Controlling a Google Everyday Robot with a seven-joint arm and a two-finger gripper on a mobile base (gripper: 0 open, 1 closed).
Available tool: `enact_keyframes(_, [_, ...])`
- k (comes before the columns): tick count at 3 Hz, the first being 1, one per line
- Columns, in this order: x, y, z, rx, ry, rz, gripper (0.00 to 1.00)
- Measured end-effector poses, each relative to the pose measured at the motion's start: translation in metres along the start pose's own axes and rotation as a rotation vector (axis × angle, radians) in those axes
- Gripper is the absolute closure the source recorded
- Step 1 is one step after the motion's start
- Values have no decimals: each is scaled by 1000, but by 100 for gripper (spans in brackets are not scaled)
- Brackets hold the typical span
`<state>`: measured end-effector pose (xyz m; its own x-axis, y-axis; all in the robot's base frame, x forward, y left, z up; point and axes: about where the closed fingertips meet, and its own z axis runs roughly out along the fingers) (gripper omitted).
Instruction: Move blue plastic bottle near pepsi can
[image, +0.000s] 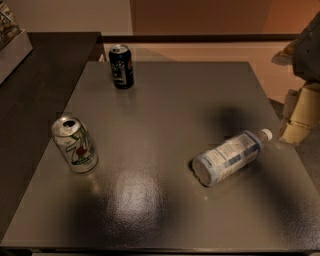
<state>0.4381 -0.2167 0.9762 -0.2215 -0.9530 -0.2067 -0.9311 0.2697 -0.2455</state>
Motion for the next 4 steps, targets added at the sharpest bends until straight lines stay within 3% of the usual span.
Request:
enact_keyframes(1, [0,0,0,0,0,0,0])
enact_keyframes(2, [-7,5,13,-19,-3,-65,0])
enact_keyframes(4, [-24,26,64,-134,-17,-251,0])
